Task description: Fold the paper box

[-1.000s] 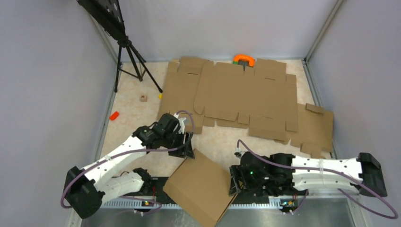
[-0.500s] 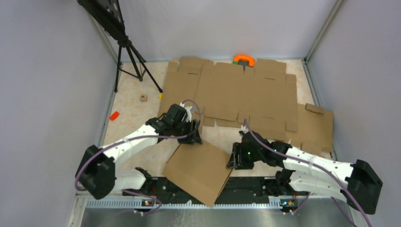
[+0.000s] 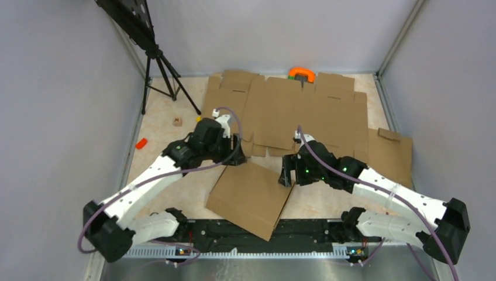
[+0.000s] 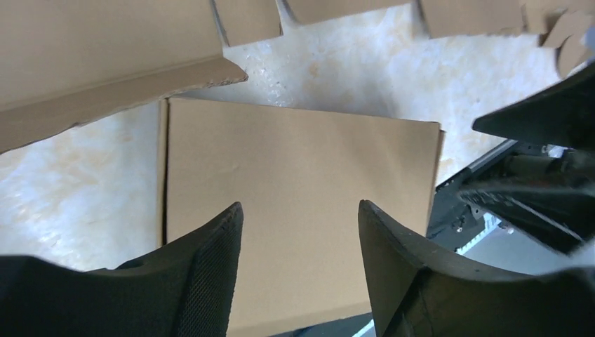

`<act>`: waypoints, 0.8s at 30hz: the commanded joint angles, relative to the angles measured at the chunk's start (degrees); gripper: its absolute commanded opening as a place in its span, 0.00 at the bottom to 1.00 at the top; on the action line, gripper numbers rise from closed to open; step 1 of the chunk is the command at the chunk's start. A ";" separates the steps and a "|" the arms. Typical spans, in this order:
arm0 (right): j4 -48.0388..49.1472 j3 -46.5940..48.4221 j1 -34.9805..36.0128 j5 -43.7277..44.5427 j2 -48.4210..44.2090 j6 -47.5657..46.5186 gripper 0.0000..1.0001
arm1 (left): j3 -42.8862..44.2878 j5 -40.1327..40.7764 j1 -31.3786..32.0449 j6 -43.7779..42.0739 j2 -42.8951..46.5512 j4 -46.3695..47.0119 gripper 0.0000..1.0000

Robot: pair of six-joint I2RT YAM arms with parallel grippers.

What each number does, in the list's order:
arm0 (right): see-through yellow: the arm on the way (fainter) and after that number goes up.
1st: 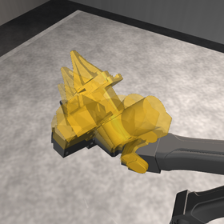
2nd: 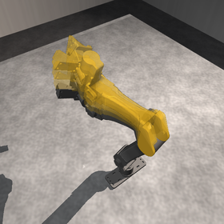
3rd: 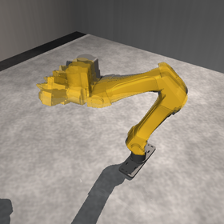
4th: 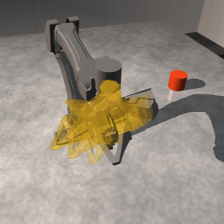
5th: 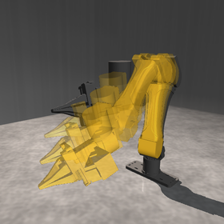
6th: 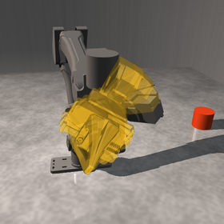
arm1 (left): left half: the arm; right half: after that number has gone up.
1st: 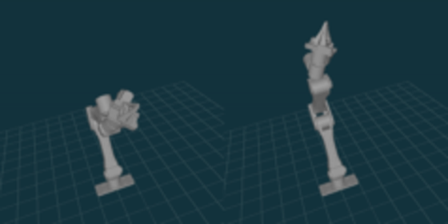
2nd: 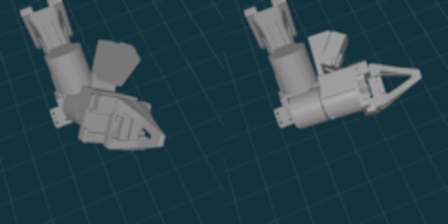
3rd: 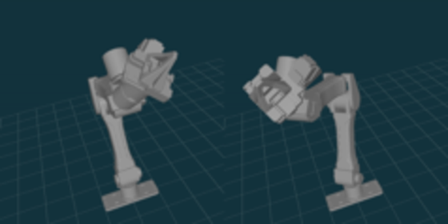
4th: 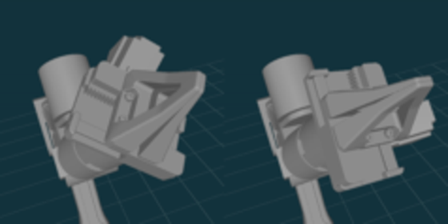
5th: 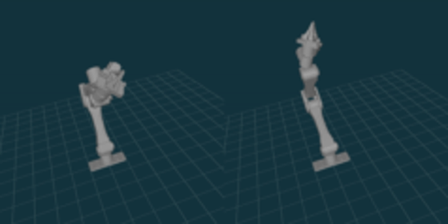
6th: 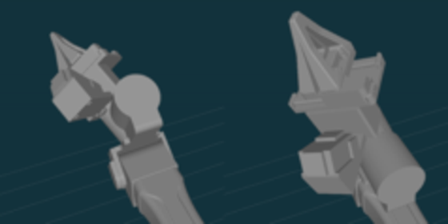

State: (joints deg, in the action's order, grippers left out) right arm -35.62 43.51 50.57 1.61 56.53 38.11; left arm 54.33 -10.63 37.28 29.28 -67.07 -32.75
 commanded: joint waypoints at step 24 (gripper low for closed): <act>11.65 28.00 -5.11 -12.39 38.87 -20.54 0.62 | -16.84 14.20 5.33 33.44 22.20 -26.03 0.00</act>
State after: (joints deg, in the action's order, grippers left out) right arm -28.64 68.12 45.93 -7.11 93.45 18.83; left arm 41.85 -2.46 41.93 50.09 -51.44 -61.87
